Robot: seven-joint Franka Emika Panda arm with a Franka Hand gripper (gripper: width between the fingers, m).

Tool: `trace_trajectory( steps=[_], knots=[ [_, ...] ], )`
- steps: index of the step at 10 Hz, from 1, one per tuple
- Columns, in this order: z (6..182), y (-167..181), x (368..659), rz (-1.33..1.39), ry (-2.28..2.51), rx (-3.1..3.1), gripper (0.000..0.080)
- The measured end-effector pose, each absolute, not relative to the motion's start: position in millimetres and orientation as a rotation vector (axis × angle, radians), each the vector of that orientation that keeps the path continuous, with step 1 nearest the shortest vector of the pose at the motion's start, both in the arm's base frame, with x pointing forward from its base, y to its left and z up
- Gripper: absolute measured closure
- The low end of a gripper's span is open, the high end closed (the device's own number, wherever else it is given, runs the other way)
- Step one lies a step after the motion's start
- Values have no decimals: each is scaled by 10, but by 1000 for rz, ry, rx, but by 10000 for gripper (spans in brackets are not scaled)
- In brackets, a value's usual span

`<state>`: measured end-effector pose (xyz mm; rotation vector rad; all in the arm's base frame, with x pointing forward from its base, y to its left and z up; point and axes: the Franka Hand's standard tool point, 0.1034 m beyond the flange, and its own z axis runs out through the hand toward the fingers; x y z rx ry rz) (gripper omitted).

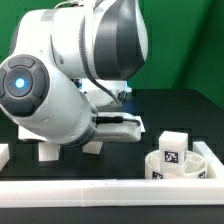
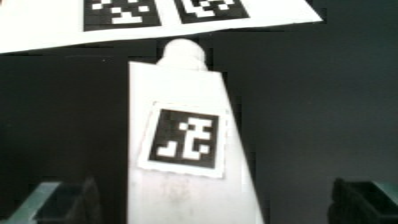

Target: Assemble stool

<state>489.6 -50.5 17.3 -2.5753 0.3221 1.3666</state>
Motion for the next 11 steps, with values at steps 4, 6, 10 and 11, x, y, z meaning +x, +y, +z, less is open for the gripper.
trace_trajectory(
  steps=[4,6,10,11],
  knots=[
    [152,-503,4868,1341,308,-2615,394],
    [152,-503,4868,1342,308,-2615,475],
    [355,-351,4950,1348,322,-2612,475],
    [501,-221,5023,1342,323,-2619,475]
  ],
)
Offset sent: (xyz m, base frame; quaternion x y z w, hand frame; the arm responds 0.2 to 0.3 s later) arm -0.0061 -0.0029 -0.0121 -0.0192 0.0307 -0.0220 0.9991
